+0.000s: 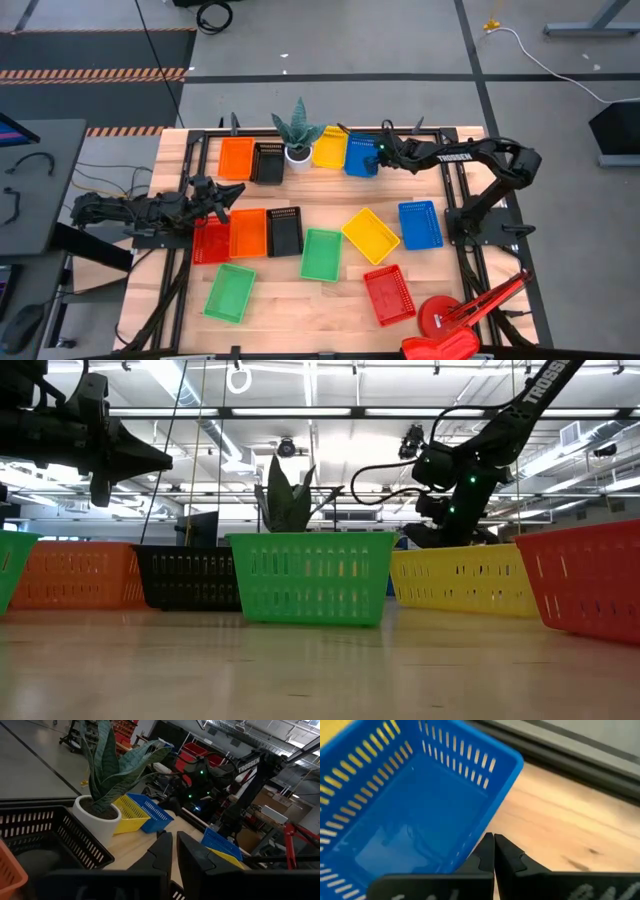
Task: Stack baskets by color
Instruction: Adjust the top blue bin
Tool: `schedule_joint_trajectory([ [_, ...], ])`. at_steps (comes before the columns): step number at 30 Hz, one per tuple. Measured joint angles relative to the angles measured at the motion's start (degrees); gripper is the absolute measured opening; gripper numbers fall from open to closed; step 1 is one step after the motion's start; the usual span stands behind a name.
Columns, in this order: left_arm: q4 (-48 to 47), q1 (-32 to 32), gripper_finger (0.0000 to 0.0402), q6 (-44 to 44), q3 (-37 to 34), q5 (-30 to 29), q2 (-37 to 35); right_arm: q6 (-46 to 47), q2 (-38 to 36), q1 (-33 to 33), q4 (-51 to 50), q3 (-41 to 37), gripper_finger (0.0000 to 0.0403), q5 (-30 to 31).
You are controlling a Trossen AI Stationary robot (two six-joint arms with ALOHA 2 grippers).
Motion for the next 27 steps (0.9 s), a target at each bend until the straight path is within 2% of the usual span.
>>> schedule_joint_trajectory([
  [9,0.0,0.0,0.0037,0.0,0.0,0.0,-0.01,-3.47,0.0,1.49,0.92,0.0,0.0002,6.85],
  [11,0.0,0.0,0.0038,0.0,0.0,0.0,-0.01,-3.91,0.0,3.6,0.84,0.0,0.0001,8.94],
  [16,-0.01,0.0,0.0039,-0.01,0.0,0.0,-0.01,-4.38,-1.13,11.01,-0.5,0.0,0.0001,19.22],
  [19,-0.02,0.0,0.0037,-0.02,0.0,0.0,-0.02,-6.53,-2.9,15.84,-0.71,0.0,0.0001,22.4],
  [23,-0.02,0.0,0.0032,-0.01,0.0,0.0,-0.02,-11.6,-5.04,22.0,-0.01,0.02,0.0001,19.48],
  [27,-0.02,-0.02,0.003,-0.02,0.0,0.0,0.0,-16.98,-5.49,25.62,0.61,0.02,0.0001,7.5],
])
